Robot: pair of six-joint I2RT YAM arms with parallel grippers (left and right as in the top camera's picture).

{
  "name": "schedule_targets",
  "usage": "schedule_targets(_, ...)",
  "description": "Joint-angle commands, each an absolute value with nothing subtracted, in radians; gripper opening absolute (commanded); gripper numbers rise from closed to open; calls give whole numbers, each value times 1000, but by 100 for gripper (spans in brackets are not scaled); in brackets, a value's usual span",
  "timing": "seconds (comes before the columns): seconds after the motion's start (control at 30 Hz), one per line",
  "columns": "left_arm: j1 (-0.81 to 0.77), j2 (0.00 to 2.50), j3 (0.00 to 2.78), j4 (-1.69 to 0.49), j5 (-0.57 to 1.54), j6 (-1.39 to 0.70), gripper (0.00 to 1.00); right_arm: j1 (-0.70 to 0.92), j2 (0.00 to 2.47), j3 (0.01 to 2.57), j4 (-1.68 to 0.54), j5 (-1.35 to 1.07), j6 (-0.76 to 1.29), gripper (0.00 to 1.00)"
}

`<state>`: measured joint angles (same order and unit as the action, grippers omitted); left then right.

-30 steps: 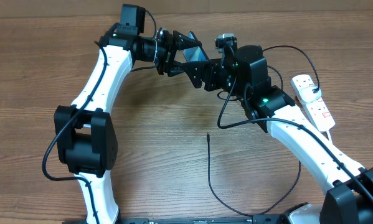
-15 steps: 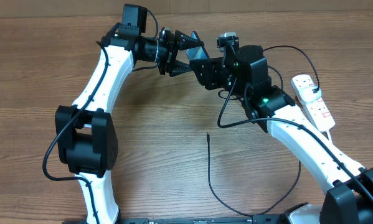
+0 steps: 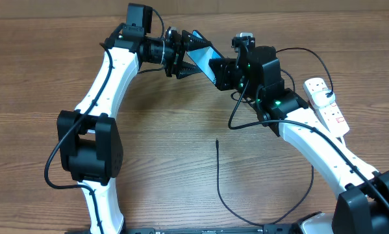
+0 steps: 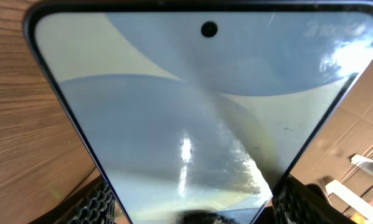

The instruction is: Plug charger to phone and switch on socket

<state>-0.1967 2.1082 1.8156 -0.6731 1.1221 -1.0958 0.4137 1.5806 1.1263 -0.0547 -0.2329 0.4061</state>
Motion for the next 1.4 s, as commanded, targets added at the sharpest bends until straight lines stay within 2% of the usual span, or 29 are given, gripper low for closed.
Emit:
schedule_targets(0.0, -236, 2106, 1841, -668, 1194, -1069, 5, 435, 1581, 1147, -27, -315, 423, 4)
schedule_targets(0.17, -236, 2106, 1841, -668, 1195, -1069, 5, 435, 1581, 1147, -27, -315, 423, 4)
schedule_targets(0.2, -235, 2106, 1841, -668, 1196, -1069, 14, 435, 1581, 1147, -27, -315, 423, 4)
schedule_targets(0.23, -235, 2106, 1841, -668, 1198, -1069, 45, 435, 1581, 1147, -28, -316, 423, 4)
schedule_targets(0.27, -235, 2106, 1841, -667, 1198, -1069, 72, 435, 1581, 1147, -28, -315, 422, 4)
schedule_targets(0.3, -234, 2106, 1841, -665, 1198, -1069, 89, 435, 1581, 1147, -27, -315, 423, 4)
schedule_targets(0.33, -233, 2106, 1841, -657, 1200, -1069, 100, 435, 1581, 1147, -27, -315, 422, 4)
schedule_targets(0.57, -200, 2106, 1842, -582, 1280, -1069, 99, 415, 1581, 1147, -28, -315, 425, 4)
schedule_targets(0.83, -124, 2106, 1842, -396, 1436, -1069, 100, 322, 1581, 1147, -31, -316, 569, 4)
schedule_targets(1.07, -75, 2106, 1842, -283, 1463, -1055, 99, 238, 1581, 1147, 15, -380, 846, 4)
schedule_targets(1.13, -72, 2106, 1842, -249, 1418, -1022, 100, 224, 1581, 1147, 71, -414, 1038, 4)
schedule_targets(1.37, -72, 2106, 1842, -248, 1356, -973, 100, 225, 1581, 1147, 201, -474, 1262, 4)
